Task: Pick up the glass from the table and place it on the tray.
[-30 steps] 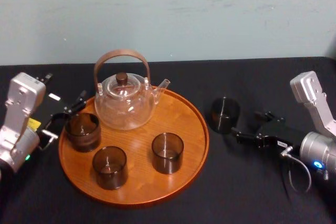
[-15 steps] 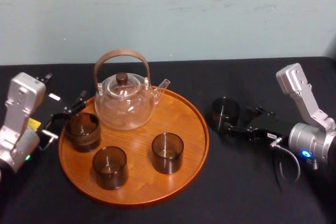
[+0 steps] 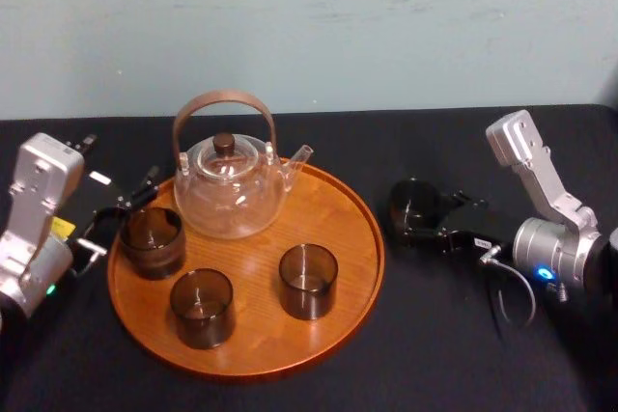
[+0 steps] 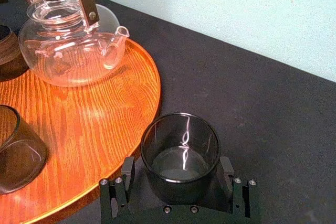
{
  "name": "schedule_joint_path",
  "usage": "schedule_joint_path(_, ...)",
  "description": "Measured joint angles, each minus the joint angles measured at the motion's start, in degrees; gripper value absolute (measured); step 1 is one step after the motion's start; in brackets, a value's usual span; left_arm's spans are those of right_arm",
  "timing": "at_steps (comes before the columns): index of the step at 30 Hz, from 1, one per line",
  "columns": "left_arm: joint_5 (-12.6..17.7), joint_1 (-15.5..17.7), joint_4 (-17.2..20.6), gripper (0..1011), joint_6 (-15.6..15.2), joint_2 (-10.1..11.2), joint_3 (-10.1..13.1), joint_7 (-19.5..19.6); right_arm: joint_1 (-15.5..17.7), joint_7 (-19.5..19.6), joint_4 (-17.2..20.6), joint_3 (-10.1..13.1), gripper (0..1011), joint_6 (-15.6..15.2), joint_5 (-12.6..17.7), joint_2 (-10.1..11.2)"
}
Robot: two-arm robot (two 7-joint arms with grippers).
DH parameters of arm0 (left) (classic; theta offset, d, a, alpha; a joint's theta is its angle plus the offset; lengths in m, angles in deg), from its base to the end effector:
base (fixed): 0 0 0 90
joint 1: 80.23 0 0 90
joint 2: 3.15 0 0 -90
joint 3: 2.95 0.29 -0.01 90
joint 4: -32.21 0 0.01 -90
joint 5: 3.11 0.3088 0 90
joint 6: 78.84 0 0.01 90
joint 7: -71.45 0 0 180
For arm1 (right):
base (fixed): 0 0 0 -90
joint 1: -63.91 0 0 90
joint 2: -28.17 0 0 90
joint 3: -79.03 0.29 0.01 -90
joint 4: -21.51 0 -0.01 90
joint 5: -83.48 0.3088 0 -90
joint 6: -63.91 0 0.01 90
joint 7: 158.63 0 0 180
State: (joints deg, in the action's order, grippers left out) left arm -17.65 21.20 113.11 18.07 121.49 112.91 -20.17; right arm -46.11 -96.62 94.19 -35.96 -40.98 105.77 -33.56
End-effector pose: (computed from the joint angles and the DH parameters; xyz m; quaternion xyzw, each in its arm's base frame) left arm 0.3581 0.0827 -0.3023 0.1415 -0.1325 0.5799 0.7913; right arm 0.4049 -0.0716 -0.2908 -0.1946 0.0942 -0.4148 0.8839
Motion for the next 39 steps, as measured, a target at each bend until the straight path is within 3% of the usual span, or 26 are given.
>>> schedule_joint_path(16, 0.00, 0.00, 0.00, 1001, 0.00, 0.00, 0.00, 0.00, -3.19, -0.30, -3.54, -1.03, 1002, 0.70, -1.66, -2.27)
schedule_joint_path(28, 0.00, 0.00, 0.00, 1001, 0.00, 0.00, 0.00, 0.00, -3.54, -0.25, -3.79, -1.47, 1003, 1.10, -2.54, -2.47)
schedule_joint_path(34, 0.00, 0.00, 0.00, 1001, 0.00, 0.00, 0.00, 0.00, -3.52, -0.23, -3.79, -1.39, 906, 1.06, -2.39, -2.45)
schedule_joint_path(39, 0.00, 0.00, 0.00, 1001, 0.00, 0.00, 0.00, 0.00, -3.49, -0.20, -3.77, -1.36, 905, 1.02, -2.28, -2.43)
